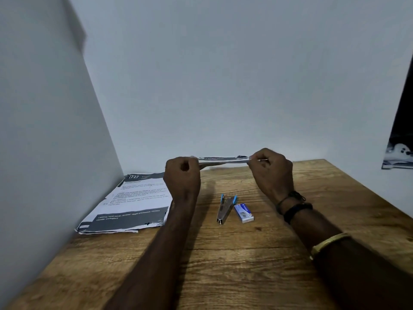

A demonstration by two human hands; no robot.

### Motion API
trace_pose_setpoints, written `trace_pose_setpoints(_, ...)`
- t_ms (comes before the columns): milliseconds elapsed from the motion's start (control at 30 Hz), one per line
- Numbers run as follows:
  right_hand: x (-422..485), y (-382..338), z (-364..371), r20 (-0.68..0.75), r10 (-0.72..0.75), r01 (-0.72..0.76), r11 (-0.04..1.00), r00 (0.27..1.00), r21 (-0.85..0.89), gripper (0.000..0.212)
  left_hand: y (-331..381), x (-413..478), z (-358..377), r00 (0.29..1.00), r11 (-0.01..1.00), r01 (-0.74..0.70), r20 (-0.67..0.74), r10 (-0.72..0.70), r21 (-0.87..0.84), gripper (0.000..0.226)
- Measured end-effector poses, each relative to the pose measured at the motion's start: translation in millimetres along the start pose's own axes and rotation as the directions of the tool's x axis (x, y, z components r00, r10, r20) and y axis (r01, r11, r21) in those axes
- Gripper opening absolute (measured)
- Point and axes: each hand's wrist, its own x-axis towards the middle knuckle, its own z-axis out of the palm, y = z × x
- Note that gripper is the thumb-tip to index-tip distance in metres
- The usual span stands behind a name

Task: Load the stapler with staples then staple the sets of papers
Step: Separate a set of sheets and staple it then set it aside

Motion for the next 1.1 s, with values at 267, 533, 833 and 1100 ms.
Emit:
trace_pose_setpoints(267, 2.8, 11.5, -7.8, 0.04, 0.121, -0.117, 0.99, 0.992, -0.079, 0.038, -9.4, 6.6, -13.2, 0.575, 0.437, 0.818, 0.526, -0.626, -0.374, 0.012)
trace_pose_setpoints(533, -9.0, 7.0, -2.9, 0.396, 0.088, 0.04, 0.952, 0.914, -0.303, 0.011, -13.0, 3.5, -5.7, 0.713, 0.712, 0.671, 0.445, -0.542, -0.209, 0.043)
trace_pose_setpoints(833, -20.3, -17.1, 13.7, 0.815, -0.028, 0.421, 0.866, 0.579, -0.27, 0.05, -24.6, 2.5, -2.8, 0.765, 0.796, 0.595, 0.383, -0.518, -0.111, 0.05)
trace_pose_setpoints(1100, -22.0, -23.4, 25.2, 0.857, -0.029, 0.604, 0.721, 0.514, -0.338, 0.044, -35.6, 1.1, 2.3, 0.791, 0.784, 0.591, 0.324, -0.519, -0.189, 0.024)
